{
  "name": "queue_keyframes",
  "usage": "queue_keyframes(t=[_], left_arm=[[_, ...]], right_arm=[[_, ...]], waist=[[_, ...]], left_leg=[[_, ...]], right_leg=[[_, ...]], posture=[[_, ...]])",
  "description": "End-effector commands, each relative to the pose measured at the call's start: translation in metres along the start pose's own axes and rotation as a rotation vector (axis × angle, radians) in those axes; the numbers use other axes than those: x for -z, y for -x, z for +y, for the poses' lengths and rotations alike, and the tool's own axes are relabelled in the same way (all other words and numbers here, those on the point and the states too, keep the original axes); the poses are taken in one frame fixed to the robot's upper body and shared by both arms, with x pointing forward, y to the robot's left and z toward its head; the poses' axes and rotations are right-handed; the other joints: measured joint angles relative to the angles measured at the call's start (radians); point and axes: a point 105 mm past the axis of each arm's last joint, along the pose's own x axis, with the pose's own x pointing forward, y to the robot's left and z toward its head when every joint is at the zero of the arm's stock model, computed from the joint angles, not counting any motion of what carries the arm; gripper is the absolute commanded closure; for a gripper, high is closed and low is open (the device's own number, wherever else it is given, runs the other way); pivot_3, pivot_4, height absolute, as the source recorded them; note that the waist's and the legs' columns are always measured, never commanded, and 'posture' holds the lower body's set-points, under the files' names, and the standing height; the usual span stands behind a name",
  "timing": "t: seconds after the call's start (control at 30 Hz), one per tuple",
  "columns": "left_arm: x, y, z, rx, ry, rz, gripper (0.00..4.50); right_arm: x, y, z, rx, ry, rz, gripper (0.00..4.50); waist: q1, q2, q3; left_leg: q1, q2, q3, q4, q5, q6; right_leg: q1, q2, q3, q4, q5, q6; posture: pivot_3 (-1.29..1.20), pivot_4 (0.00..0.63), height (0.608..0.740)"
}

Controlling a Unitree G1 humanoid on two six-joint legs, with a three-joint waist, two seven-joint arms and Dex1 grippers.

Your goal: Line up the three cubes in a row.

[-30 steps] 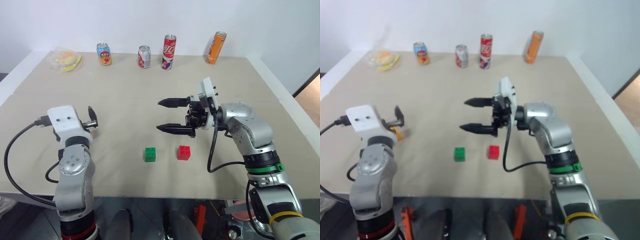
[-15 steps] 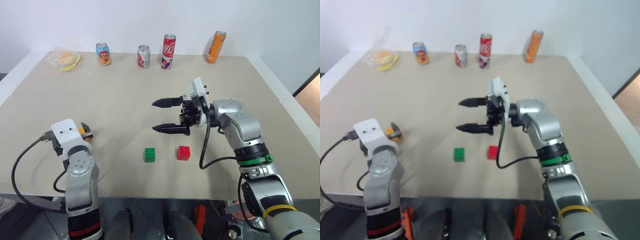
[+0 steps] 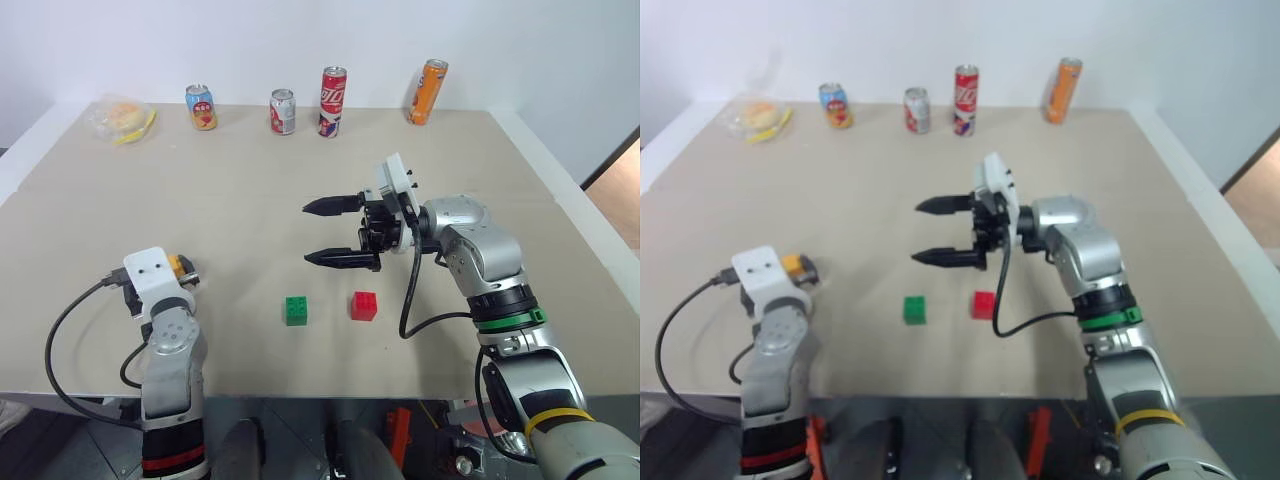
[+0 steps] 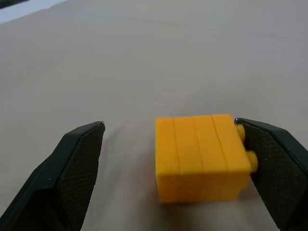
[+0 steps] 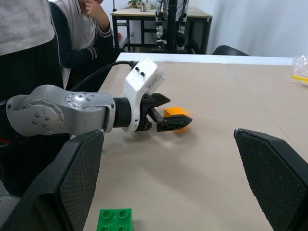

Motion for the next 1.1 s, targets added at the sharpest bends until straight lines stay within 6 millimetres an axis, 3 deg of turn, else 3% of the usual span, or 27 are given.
queue_keyframes(t=[0.03,0.43,0.77,1.1], left_arm=[[-0.013,0.005,0.014,-0.048,0.059,-0.037,0.05],[-0.017,0.006,0.010,-0.029,0.071,-0.046,0.05],[-0.037,0.009,0.013,-0.018,0.039,-0.114,0.05],[-0.043,0.007,-0.004,0.066,0.021,-0.128,0.05]], right_arm=[[-0.015,0.005,0.000,0.006,0.048,-0.017,0.00],[-0.010,0.009,0.004,0.022,0.024,-0.011,0.00],[-0.007,0.007,0.006,0.025,0.018,-0.010,0.00],[-0.006,0.004,0.006,0.033,0.020,-0.025,0.00]], waist=[[0.000,0.000,0.000],[0.001,0.000,0.000],[0.001,0.000,0.000],[0.001,0.000,0.000]], left_leg=[[0.000,0.000,0.000,0.000,0.000,0.000],[0.000,0.000,0.000,0.000,0.000,0.000],[0.000,0.000,0.000,0.000,0.000,0.000],[0.000,0.000,0.000,0.000,0.000,0.000]], right_leg=[[0.000,0.000,0.000,0.000,0.000,0.000],[0.000,0.000,0.000,0.000,-0.001,-0.002],[0.000,0.000,0.000,0.000,-0.001,-0.002],[0.000,0.000,0.000,0.000,-0.001,-0.002]], posture=[[0.00,0.150,0.740],[0.00,0.150,0.740],[0.00,0.150,0.740],[0.00,0.150,0.740]])
